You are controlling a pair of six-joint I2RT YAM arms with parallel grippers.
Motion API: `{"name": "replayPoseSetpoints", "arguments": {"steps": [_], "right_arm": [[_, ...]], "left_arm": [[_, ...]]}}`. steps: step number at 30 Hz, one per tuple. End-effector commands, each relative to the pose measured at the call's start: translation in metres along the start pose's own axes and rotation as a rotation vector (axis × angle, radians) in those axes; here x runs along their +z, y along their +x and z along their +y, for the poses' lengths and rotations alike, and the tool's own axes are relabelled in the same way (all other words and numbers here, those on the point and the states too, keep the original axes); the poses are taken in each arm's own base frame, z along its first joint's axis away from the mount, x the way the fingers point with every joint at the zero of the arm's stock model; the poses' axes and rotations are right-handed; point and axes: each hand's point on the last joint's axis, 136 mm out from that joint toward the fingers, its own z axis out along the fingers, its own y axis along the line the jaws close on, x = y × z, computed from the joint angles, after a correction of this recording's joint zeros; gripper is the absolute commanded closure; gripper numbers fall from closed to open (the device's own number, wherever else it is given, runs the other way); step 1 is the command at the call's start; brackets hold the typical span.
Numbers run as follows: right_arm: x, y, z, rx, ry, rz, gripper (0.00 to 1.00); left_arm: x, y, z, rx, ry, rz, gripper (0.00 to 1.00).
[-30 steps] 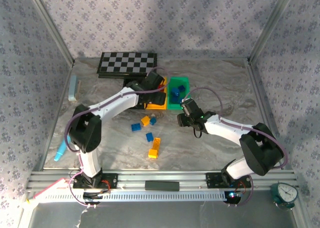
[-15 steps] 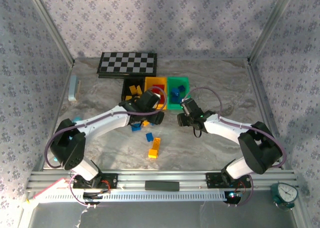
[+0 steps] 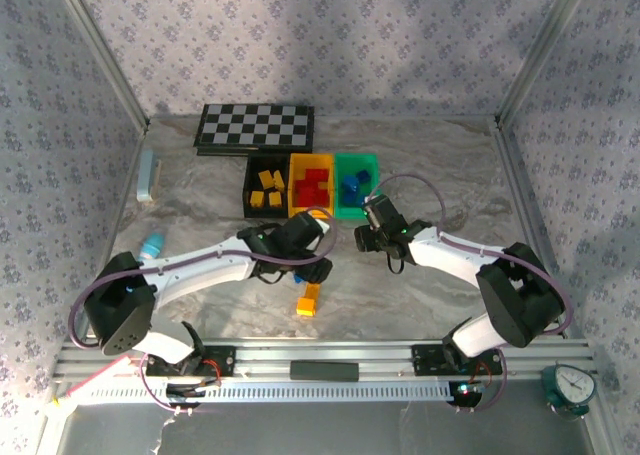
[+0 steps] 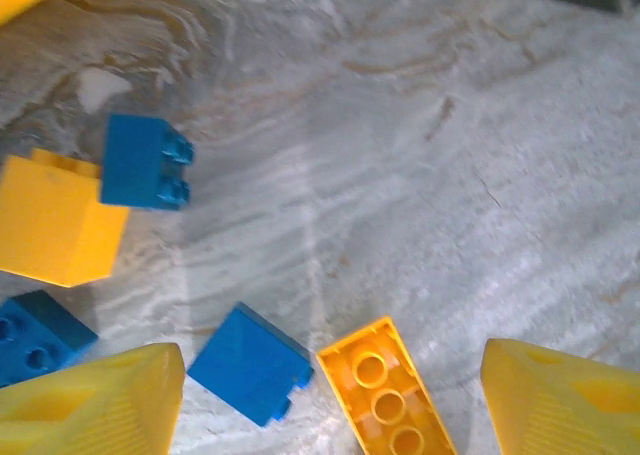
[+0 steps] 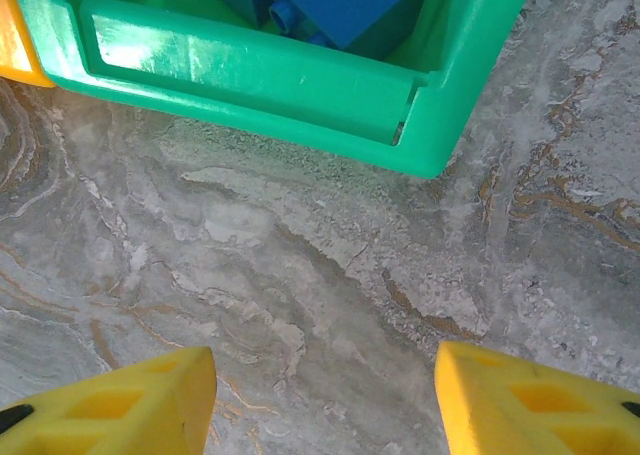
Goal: Sort the legos into containers by color
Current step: Pick up the lego from the middle-left of the table.
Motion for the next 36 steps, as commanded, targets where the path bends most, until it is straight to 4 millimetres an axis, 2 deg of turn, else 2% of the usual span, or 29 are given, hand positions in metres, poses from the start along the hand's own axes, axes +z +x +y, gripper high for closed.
{"name": "replayPoseSetpoints", "arguments": {"steps": [1, 7, 9, 14, 16, 17, 21, 24, 29, 34, 36], "right_arm": [[-0.004, -0.009, 0.002, 0.013, -0.012, -0.02, 0.39], [-0.006, -0.009, 0.002, 0.008, -0.011, -0.023, 0.39], [-0.007, -0.01, 0.002, 0.005, -0.005, -0.026, 0.39], [-0.009, -0.01, 0.001, 0.006, -0.004, -0.032, 0.39], [-0.009, -0.01, 0.0, 0.006, 0.001, -0.032, 0.38], [-0.01, -0.009, 0.0, 0.005, 0.001, -0.032, 0.38], [-0.011, -0.01, -0.002, 0.005, 0.006, -0.035, 0.38], [-0.011, -0.009, -0.002, 0.004, 0.01, -0.034, 0.38], [-0.012, -0.01, -0.002, 0.005, 0.006, -0.038, 0.38], [-0.012, -0.01, -0.001, 0.005, 0.005, -0.039, 0.38], [-0.011, -0.01, -0.002, 0.005, 0.006, -0.038, 0.38]], "left_arm": [[-0.002, 0.019, -0.006, 0.016, -0.006, 0.067, 0.25], [0.008, 0.037, -0.002, -0.085, -0.098, 0.108, 0.28], [0.014, 0.041, -0.004, -0.126, -0.102, 0.11, 0.33], [0.029, 0.049, -0.01, -0.176, -0.11, 0.134, 0.34], [0.032, 0.051, -0.007, -0.168, -0.154, 0.144, 0.46], [0.033, 0.052, -0.006, -0.168, -0.171, 0.149, 0.48], [0.04, 0.054, -0.012, -0.152, -0.18, 0.167, 0.49], [0.045, 0.057, -0.012, -0.146, -0.208, 0.186, 0.56], [0.045, 0.058, -0.007, -0.144, -0.243, 0.192, 0.64], [0.036, 0.047, -0.004, -0.15, -0.258, 0.144, 0.76], [0.033, 0.041, -0.004, -0.156, -0.256, 0.121, 0.76]]}}
